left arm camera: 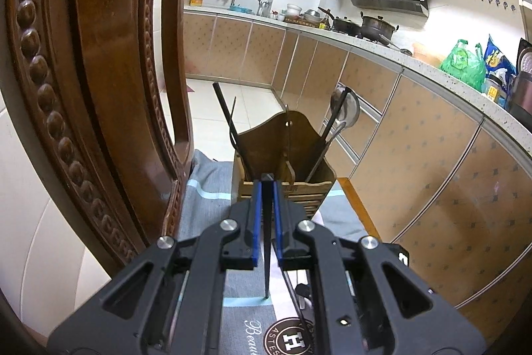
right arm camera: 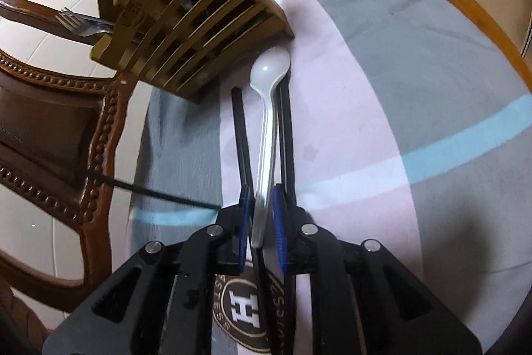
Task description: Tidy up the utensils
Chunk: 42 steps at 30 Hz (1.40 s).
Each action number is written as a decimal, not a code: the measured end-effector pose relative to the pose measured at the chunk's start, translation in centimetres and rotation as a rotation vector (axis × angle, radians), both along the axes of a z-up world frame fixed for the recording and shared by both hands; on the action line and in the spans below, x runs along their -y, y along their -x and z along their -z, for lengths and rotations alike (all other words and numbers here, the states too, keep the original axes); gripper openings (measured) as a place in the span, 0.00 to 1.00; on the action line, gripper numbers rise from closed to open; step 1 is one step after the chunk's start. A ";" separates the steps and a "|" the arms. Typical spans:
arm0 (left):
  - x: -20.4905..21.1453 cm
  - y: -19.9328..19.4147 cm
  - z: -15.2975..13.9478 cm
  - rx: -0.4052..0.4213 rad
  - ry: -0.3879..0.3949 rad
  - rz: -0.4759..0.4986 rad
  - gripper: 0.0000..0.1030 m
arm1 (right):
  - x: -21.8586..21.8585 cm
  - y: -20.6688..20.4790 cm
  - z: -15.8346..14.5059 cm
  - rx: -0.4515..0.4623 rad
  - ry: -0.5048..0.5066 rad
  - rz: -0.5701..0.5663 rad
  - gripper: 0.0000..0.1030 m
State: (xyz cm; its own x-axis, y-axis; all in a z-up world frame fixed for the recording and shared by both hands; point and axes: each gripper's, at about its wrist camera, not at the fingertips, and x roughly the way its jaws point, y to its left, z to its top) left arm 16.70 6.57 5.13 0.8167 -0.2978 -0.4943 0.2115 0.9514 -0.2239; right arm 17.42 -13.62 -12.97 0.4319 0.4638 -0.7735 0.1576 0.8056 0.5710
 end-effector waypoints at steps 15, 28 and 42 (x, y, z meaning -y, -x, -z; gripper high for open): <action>-0.3 0.2 0.1 0.012 -0.001 0.001 0.07 | -6.1 0.7 -1.7 0.183 0.545 -0.255 0.07; -0.5 3.3 -3.2 0.077 -0.027 0.052 0.06 | -3.3 7.3 -9.8 0.354 0.489 -0.263 0.05; 0.0 13.4 -11.9 0.219 -0.056 0.131 0.06 | 4.5 17.9 -23.6 0.649 0.466 -0.142 0.05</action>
